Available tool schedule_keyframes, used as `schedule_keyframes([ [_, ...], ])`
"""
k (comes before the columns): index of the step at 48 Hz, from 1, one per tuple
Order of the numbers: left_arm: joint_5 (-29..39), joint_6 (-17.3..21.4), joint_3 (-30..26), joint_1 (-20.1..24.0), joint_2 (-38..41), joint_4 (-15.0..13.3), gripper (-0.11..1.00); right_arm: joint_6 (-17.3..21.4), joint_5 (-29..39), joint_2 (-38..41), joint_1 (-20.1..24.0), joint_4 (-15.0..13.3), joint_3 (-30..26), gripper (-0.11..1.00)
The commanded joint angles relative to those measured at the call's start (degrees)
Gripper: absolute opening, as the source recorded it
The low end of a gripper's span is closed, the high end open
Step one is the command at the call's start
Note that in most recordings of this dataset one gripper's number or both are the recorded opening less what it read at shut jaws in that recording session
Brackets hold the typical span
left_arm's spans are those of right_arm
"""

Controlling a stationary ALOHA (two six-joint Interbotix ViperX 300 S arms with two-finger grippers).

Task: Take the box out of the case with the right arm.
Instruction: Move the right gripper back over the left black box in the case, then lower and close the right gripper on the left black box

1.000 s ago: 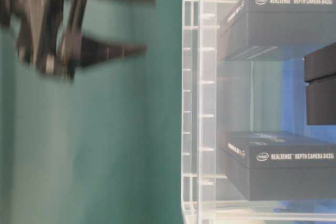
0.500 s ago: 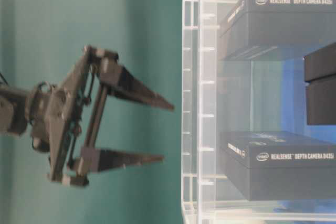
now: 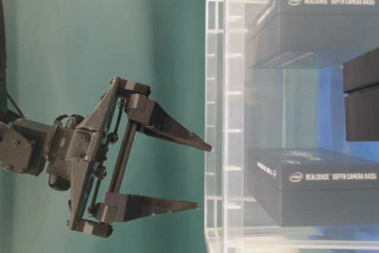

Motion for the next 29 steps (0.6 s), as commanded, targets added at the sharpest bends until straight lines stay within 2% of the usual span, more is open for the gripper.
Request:
schedule_keyframes([
  [1,-0.18,0.00,-0.53,0.18,0.18,0.09,0.02,-0.09,-0.18,-1.41,0.18,-0.09,-1.32,0.88],
  [11,-0.18,0.00,-0.53,0.18,0.18,0.09,0.02,0.18,-0.44,-1.32,0.53,-0.62,-1.14,0.93],
  [29,-0.18,0.00,-0.53,0.18,0.18,0.09,0.02,2.20,-0.44,-0.88,0.53,-0.62,-1.05,0.93],
])
